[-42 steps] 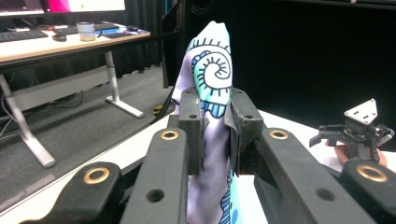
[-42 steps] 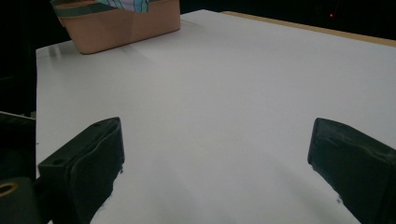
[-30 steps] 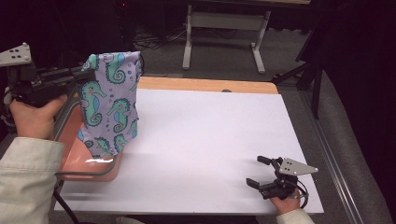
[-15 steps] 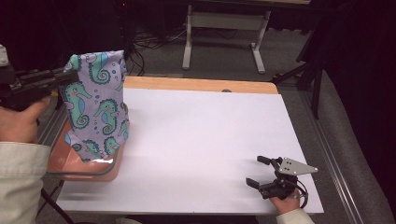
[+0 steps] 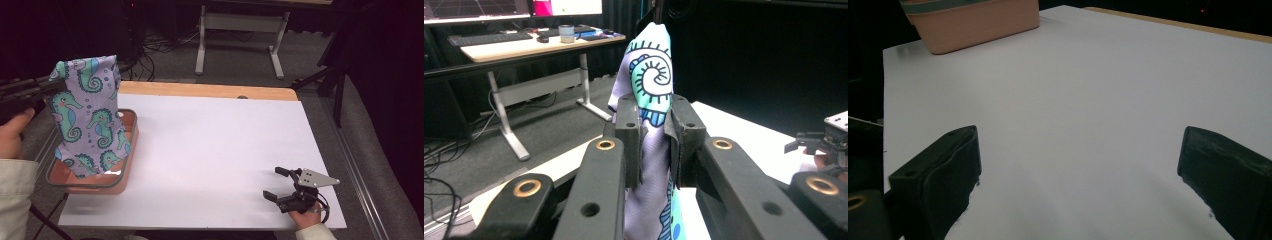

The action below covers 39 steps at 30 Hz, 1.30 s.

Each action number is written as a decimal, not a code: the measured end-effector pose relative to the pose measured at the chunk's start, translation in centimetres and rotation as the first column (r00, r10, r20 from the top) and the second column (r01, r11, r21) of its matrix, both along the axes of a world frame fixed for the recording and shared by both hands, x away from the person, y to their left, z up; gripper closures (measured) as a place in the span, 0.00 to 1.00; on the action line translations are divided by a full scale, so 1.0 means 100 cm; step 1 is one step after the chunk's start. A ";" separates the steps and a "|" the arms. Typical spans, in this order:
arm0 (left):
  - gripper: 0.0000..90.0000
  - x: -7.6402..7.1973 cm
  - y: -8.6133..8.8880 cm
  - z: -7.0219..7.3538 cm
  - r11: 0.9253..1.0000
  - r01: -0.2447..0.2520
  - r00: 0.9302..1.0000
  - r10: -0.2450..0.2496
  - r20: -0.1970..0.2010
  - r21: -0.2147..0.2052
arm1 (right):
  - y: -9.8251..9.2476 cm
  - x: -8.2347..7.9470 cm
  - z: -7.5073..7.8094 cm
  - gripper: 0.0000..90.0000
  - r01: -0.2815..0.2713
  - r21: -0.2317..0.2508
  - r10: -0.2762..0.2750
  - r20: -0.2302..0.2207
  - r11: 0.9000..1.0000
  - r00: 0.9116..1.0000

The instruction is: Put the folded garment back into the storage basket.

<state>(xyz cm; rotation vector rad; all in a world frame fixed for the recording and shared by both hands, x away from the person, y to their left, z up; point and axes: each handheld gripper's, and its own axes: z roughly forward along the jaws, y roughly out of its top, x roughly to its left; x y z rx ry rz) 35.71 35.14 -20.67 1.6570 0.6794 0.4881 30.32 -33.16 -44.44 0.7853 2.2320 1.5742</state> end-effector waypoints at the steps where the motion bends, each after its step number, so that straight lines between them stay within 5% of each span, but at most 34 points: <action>1: 0.88 0.000 0.000 0.000 1.000 0.000 1.000 0.000 0.000 0.000 | 0.000 0.000 0.000 0.05 0.001 0.000 -0.001 -0.001 1.000 1.000; 21: 0.87 -0.006 0.010 -0.020 0.999 0.044 0.998 -0.044 -0.035 0.009 | 0.000 0.000 0.000 0.05 -0.003 0.001 0.003 -0.005 1.000 1.000; 39: 0.87 0.003 0.006 -0.048 0.988 0.153 0.978 -0.150 -0.146 0.011 | 0.000 0.001 0.000 0.05 -0.008 0.001 0.008 -0.010 1.000 1.000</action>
